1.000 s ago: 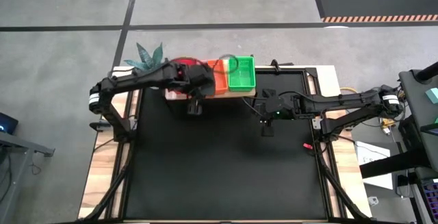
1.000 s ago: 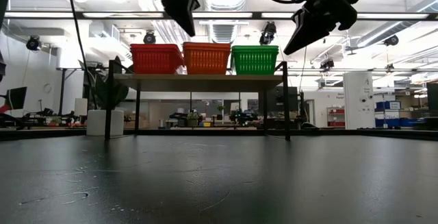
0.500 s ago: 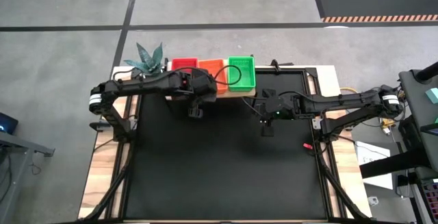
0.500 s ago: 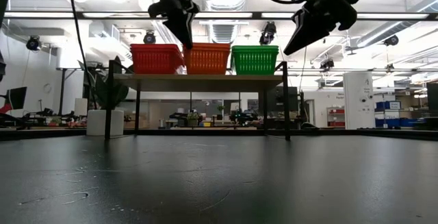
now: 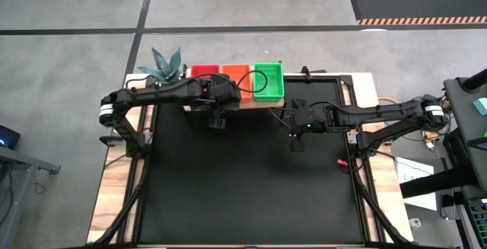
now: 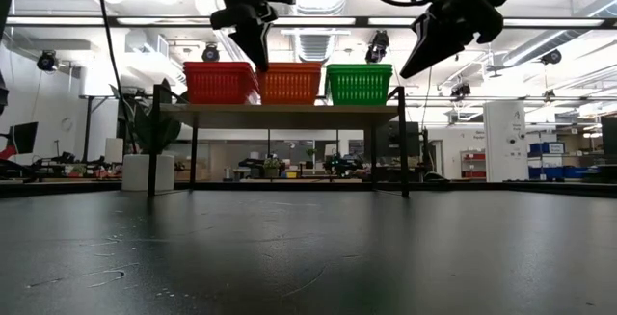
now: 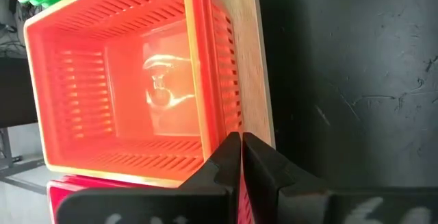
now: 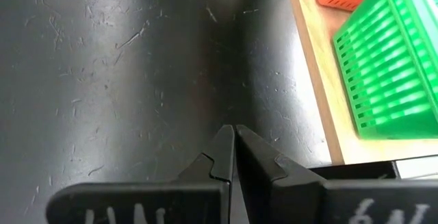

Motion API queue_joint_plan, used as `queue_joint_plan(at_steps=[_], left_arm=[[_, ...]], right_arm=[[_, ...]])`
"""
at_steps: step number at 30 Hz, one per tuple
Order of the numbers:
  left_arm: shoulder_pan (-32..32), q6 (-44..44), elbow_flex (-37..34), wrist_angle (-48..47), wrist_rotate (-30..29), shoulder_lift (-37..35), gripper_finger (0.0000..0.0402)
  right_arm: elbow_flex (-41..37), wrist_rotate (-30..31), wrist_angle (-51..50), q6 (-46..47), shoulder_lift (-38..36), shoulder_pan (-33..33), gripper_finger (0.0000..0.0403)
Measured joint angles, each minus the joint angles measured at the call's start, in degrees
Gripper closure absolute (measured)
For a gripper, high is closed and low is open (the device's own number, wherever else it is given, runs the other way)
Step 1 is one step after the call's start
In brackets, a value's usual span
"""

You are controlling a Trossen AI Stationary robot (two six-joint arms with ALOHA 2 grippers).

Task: Stack baskets on shelf by color
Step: Return to Home Position

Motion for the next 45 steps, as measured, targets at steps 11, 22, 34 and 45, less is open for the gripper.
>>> queue_joint_plan(at_steps=[11,22,34,45], left_arm=[[-1.9,-2.7,-4.3,4.1,13.5,-8.9,0.0401],[-9.4,-6.0,-28.4,23.2,13.9,-24.5,0.0402],[-9.5,1.2,-54.2,44.7,16.1,-50.3,0.0402],[-8.9,0.0,-67.3,48.8,16.2,-69.3,0.0402]], right_arm=[[-1.5,-0.4,2.4,-1.5,0.0,0.0,0.0394],[-3.1,-5.6,9.7,-7.2,0.0,-0.1,0.0394],[-12.6,-18.5,35.1,-19.3,-0.2,-8.5,0.0394],[-26.1,-24.0,45.2,-13.3,-7.6,-15.2,0.0394]])
